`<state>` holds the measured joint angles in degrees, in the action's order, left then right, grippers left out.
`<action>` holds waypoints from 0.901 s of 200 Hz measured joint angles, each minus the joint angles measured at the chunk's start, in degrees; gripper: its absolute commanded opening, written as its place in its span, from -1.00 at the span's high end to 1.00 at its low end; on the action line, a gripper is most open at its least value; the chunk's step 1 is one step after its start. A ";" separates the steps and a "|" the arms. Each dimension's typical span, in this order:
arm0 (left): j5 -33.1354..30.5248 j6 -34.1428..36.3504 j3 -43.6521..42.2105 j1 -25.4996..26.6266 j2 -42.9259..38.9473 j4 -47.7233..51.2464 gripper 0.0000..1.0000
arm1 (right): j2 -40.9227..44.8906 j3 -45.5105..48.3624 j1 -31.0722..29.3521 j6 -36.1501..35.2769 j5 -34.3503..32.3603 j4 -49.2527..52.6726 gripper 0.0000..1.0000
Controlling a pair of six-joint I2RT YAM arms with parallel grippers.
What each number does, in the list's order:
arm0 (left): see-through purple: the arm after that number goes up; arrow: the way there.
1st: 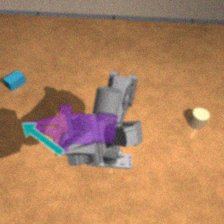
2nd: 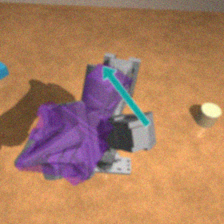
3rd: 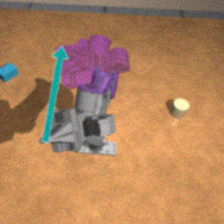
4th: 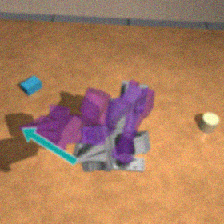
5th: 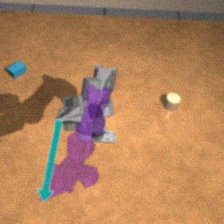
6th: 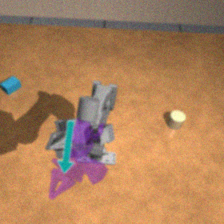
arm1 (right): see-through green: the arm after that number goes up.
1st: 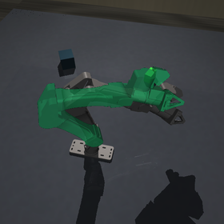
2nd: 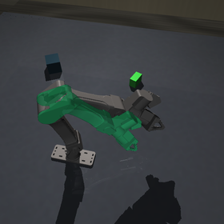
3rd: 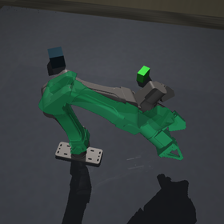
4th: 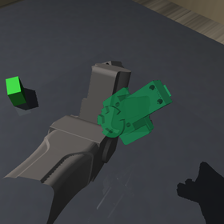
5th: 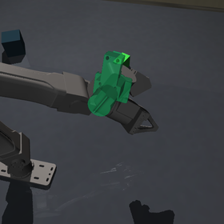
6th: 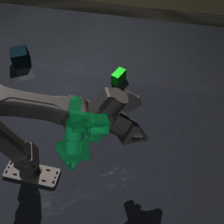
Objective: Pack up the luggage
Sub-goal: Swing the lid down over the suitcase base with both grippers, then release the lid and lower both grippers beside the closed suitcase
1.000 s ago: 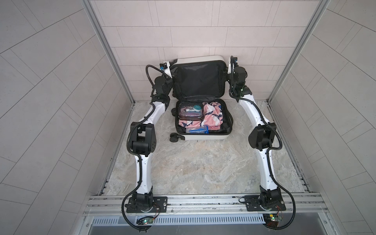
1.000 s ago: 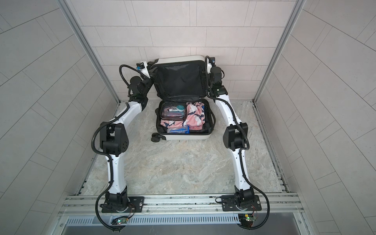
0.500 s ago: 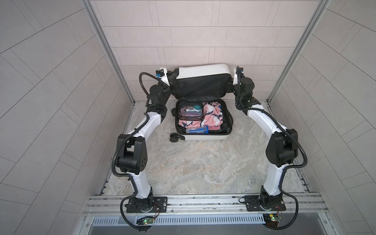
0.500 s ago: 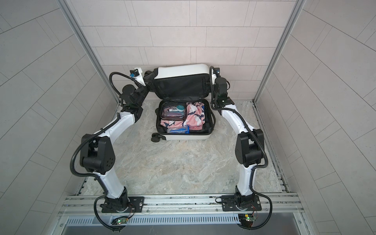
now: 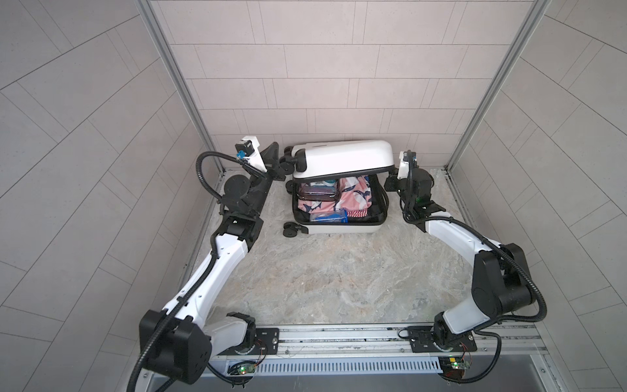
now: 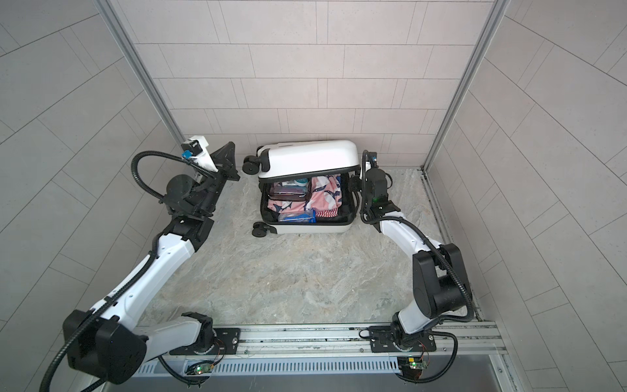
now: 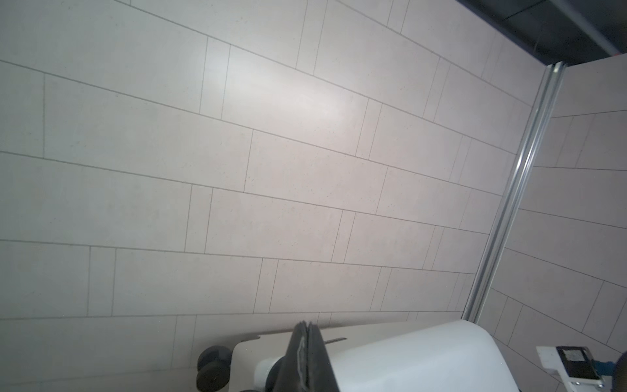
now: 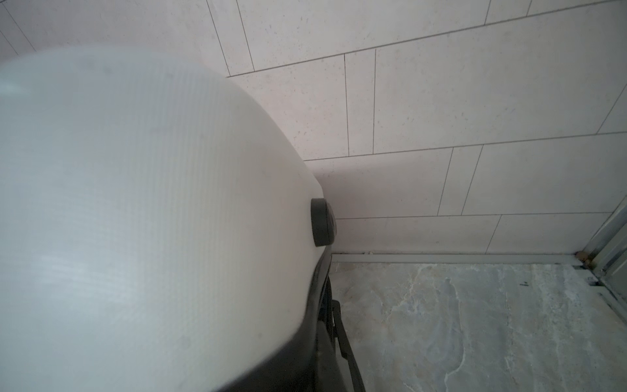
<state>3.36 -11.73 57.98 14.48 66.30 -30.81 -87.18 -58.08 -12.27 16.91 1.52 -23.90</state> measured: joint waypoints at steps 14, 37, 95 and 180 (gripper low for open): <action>-1.75 -0.07 -2.38 0.00 -2.40 2.51 0.91 | 1.88 4.02 -0.46 0.55 0.13 -0.50 1.00; -4.11 -0.39 -5.14 0.00 -5.01 6.38 0.83 | 4.48 8.83 -1.44 0.76 0.24 -1.44 1.00; -9.29 -1.62 -6.03 -0.04 -6.88 15.52 -0.32 | 14.08 20.63 -1.44 4.46 -2.97 7.06 -0.19; -5.88 -6.14 2.60 -6.25 2.43 28.57 -0.48 | 22.12 18.51 -0.85 8.74 -10.71 26.18 -0.43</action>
<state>-2.52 -17.87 60.58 8.23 68.73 -2.24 -65.06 -39.57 -13.13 25.65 -9.19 2.28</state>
